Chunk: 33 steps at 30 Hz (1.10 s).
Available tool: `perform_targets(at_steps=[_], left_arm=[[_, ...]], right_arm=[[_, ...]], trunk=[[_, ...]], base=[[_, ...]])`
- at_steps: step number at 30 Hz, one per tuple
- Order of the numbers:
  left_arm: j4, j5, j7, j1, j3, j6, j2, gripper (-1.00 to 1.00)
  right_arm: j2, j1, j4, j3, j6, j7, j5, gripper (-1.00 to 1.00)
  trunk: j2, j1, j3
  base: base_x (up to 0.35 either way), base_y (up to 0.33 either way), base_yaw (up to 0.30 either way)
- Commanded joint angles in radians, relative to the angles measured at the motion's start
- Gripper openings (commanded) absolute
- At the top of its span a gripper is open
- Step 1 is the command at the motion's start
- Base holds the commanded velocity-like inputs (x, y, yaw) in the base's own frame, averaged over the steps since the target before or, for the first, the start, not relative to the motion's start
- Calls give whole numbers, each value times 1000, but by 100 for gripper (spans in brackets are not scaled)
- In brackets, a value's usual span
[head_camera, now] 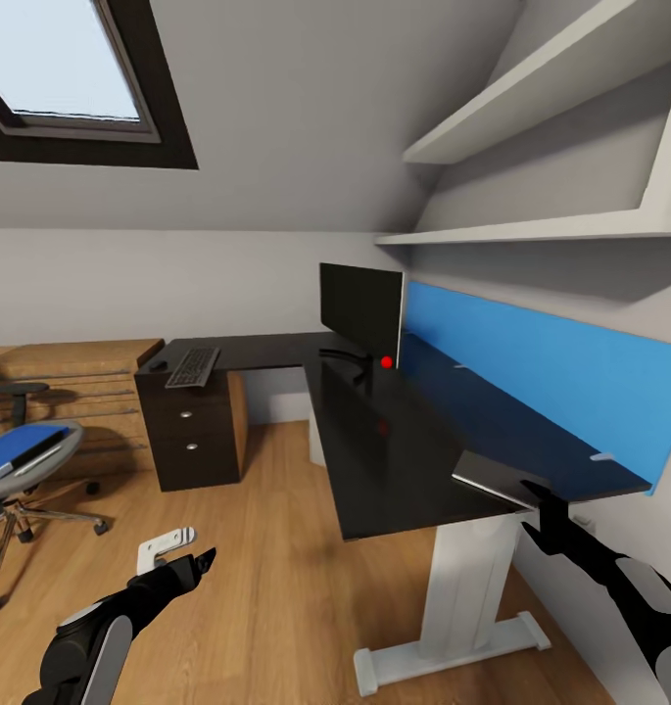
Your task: In the bedroom, organize the workspace by keeping the computer under the desk, ensuring the monitor is on the desk, placing the keyboard on the desk next to the monitor, placing the mouse on the desk next to the keyboard, moving the folder from the swivel chair onto the desk next to the mouse, stacking the notebook on top of the folder with the pen on top of the notebook, and positioning the swivel chair next to the desk.
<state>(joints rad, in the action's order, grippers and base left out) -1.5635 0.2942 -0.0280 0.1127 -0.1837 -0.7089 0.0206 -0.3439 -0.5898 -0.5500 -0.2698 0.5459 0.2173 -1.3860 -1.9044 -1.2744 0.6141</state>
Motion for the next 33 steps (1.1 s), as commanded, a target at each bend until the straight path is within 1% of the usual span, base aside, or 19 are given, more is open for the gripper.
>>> perform_targets(at_steps=[1, 8, 22, 33], left_arm=[[-1, 9, -3, 1, -2, -6, 1, 100], [-1, 9, -3, 1, -2, -6, 1, 100], [-1, 10, -3, 1, -2, -7, 2, 100], [-1, 10, -3, 1, -2, -7, 2, 100]], right_arm=[[0, -1, 1, -4, 6, 2, -1, 100], [0, -1, 1, -5, 6, 2, -1, 100], [0, -1, 0, -5, 1, 3, -1, 100], [-3, -1, -2, -5, -49, 6, -1, 100]], trunk=[[-1, 0, 1], [-1, 0, 1], [-1, 0, 1], [-1, 0, 1]], base=[[-116, -149, 0], [-63, -85, 0], [-5, -6, 0], [0, 0, 0]])
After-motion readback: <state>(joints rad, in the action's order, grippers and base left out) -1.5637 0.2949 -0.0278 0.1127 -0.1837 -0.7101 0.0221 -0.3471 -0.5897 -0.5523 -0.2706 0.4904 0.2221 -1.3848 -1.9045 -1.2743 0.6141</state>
